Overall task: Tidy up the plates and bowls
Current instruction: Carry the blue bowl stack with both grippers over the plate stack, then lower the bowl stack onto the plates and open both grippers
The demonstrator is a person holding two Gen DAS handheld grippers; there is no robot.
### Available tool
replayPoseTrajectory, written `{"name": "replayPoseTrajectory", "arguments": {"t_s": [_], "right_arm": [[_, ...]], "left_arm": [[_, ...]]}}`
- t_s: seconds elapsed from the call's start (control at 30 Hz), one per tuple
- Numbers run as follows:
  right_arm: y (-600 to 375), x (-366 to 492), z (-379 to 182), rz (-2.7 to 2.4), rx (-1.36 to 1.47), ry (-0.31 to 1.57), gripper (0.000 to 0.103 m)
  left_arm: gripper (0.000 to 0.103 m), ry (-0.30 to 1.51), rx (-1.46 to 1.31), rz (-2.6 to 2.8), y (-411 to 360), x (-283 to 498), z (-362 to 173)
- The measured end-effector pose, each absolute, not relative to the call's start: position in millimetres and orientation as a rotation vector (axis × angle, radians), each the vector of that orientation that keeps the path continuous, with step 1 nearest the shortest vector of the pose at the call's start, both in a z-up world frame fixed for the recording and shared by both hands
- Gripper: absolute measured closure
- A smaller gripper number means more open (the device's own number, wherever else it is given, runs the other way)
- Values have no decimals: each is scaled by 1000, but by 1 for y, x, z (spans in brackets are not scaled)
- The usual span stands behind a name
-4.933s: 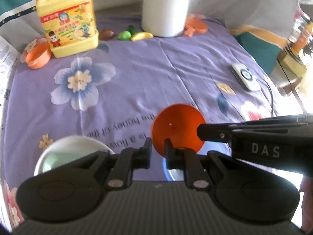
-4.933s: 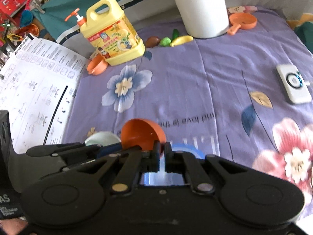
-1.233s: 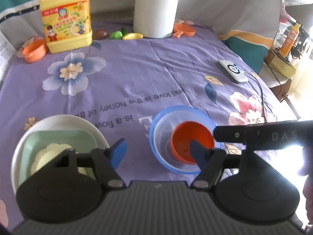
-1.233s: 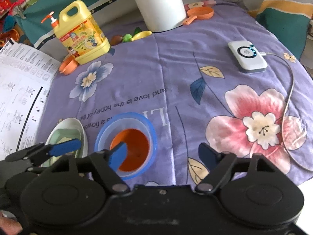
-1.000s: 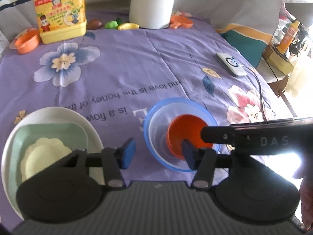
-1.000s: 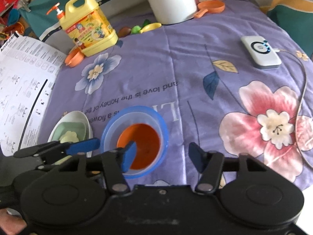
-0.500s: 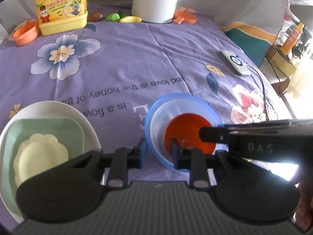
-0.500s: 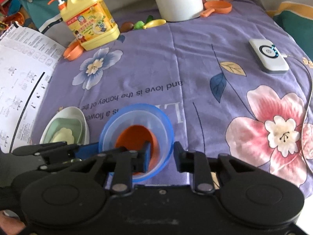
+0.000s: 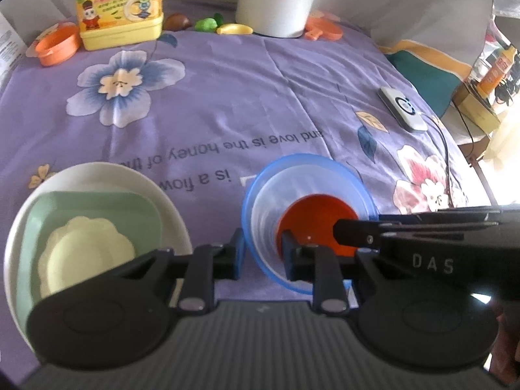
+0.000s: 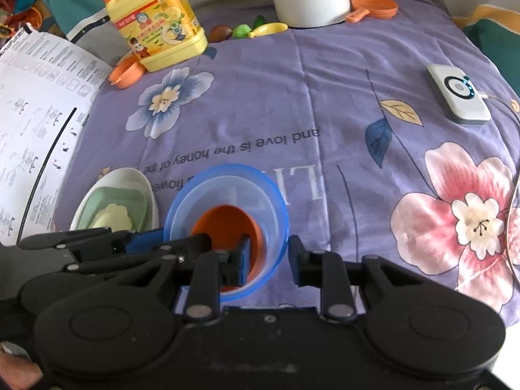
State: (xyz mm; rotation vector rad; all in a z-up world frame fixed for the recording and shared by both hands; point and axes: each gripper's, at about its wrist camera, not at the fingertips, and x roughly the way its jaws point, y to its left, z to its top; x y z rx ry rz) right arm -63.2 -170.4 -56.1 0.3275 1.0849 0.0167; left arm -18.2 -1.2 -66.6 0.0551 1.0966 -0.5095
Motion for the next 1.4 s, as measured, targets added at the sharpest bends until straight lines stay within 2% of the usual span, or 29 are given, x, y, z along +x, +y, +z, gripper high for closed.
{"name": "replayPoseTrajectory", "arguments": {"t_s": [0.23, 0.63, 0.97, 1.4], "right_arm": [[-149, -54, -41, 68, 313, 1104, 78], [-69, -19, -22, 262, 280, 1150, 78], [-22, -3, -39, 318, 241, 1241, 78], [-8, 8, -54, 312, 235, 1291, 78]], "left_arm": [[81, 1075, 53, -457, 20, -14, -47], [81, 1022, 63, -307, 104, -3, -15], [81, 1076, 25, -259, 145, -1, -36], [79, 1113, -10, -253, 153, 6, -54]]}}
